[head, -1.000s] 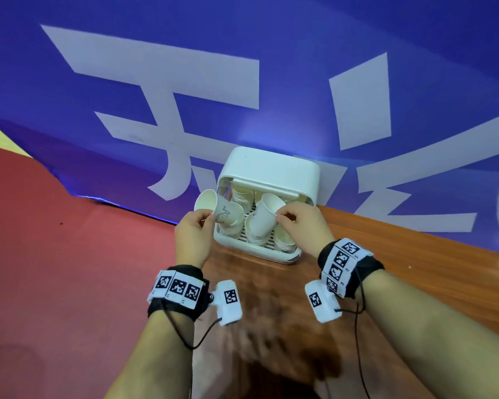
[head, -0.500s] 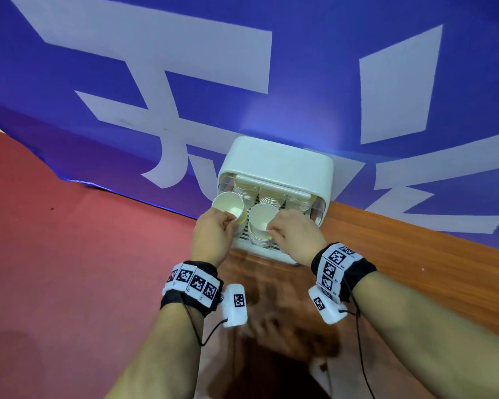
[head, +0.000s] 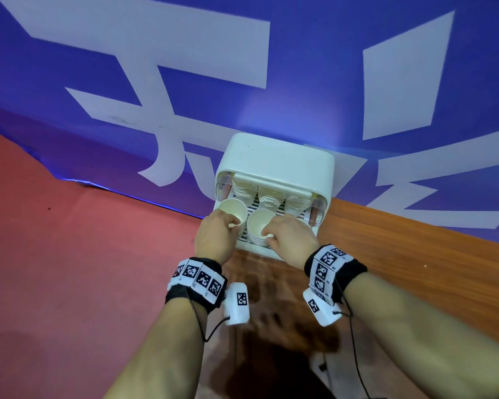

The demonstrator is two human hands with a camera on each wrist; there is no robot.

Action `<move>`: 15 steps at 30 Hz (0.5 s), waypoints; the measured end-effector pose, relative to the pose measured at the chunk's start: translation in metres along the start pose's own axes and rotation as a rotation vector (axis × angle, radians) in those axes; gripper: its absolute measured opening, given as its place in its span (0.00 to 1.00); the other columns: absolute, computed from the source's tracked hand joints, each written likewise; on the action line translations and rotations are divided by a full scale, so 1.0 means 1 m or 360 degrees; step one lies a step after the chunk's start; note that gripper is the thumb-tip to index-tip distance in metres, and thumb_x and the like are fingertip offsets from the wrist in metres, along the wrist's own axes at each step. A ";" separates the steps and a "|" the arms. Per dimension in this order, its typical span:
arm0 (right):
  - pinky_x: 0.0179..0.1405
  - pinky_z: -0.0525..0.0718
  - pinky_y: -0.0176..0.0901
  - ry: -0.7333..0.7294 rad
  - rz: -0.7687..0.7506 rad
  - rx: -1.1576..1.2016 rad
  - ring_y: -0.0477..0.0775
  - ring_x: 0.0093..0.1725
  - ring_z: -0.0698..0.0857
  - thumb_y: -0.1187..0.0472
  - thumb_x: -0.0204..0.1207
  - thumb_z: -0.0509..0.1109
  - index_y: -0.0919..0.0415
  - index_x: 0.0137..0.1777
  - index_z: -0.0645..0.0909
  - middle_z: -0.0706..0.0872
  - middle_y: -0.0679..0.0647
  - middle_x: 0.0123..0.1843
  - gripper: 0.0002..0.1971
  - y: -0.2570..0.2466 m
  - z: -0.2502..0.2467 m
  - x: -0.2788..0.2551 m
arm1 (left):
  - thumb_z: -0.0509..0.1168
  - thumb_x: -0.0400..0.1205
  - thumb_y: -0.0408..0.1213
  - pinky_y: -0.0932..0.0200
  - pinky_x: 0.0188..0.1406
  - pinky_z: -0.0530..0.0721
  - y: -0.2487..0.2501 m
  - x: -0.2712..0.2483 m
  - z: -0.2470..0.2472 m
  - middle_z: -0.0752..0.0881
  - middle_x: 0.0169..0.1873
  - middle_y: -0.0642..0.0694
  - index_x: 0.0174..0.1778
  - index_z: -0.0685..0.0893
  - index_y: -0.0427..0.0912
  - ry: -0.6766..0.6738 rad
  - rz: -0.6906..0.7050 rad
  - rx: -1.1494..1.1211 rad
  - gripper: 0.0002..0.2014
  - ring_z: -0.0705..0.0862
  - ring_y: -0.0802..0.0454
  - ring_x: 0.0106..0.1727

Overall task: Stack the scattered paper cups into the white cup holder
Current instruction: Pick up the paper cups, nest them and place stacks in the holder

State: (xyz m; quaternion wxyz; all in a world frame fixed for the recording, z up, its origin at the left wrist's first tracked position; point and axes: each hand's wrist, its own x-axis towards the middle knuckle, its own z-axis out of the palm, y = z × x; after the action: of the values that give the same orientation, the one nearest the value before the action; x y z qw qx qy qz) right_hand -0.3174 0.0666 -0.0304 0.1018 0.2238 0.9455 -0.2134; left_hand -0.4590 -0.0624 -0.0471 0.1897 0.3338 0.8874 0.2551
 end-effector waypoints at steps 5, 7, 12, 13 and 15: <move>0.60 0.79 0.50 0.0187 0.0033 0.0117 0.51 0.67 0.75 0.57 0.82 0.62 0.51 0.70 0.78 0.80 0.46 0.66 0.17 0.003 -0.019 -0.018 | 0.65 0.80 0.39 0.53 0.50 0.79 0.013 -0.012 -0.019 0.82 0.54 0.48 0.55 0.87 0.47 0.0103 -0.0005 -0.0012 0.10 0.82 0.45 0.52; 0.60 0.80 0.50 0.0241 0.0040 0.0116 0.52 0.68 0.76 0.57 0.82 0.62 0.51 0.70 0.78 0.80 0.47 0.65 0.17 0.006 -0.030 -0.029 | 0.64 0.80 0.37 0.54 0.50 0.78 0.023 -0.017 -0.027 0.82 0.54 0.48 0.54 0.87 0.47 0.0109 0.0026 -0.0025 0.09 0.82 0.45 0.54; 0.61 0.80 0.52 0.0406 0.0111 0.0145 0.53 0.67 0.77 0.56 0.81 0.63 0.50 0.69 0.79 0.81 0.47 0.66 0.17 0.017 -0.053 -0.063 | 0.64 0.80 0.36 0.53 0.51 0.80 0.057 -0.037 -0.036 0.85 0.59 0.48 0.48 0.86 0.48 0.0158 0.0184 -0.0122 0.07 0.83 0.46 0.51; 0.60 0.80 0.51 0.0437 0.0133 0.0164 0.53 0.65 0.78 0.56 0.81 0.64 0.50 0.68 0.80 0.82 0.48 0.64 0.17 0.021 -0.056 -0.072 | 0.64 0.80 0.36 0.53 0.51 0.80 0.064 -0.040 -0.035 0.85 0.57 0.49 0.49 0.87 0.48 0.0157 0.0211 -0.0139 0.07 0.83 0.47 0.49; 0.56 0.81 0.50 0.0505 0.0189 0.0218 0.52 0.60 0.80 0.56 0.80 0.64 0.50 0.67 0.81 0.83 0.48 0.58 0.16 0.031 -0.061 -0.092 | 0.65 0.80 0.36 0.55 0.52 0.78 0.079 -0.047 -0.027 0.86 0.54 0.50 0.50 0.88 0.48 0.0148 0.0271 -0.0172 0.08 0.83 0.47 0.50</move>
State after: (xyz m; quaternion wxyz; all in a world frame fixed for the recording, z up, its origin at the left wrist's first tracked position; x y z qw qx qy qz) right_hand -0.2277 0.0840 0.0390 -0.0517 0.3164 0.9181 -0.2330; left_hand -0.4006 -0.0520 0.0282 0.1436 0.3852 0.8486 0.3331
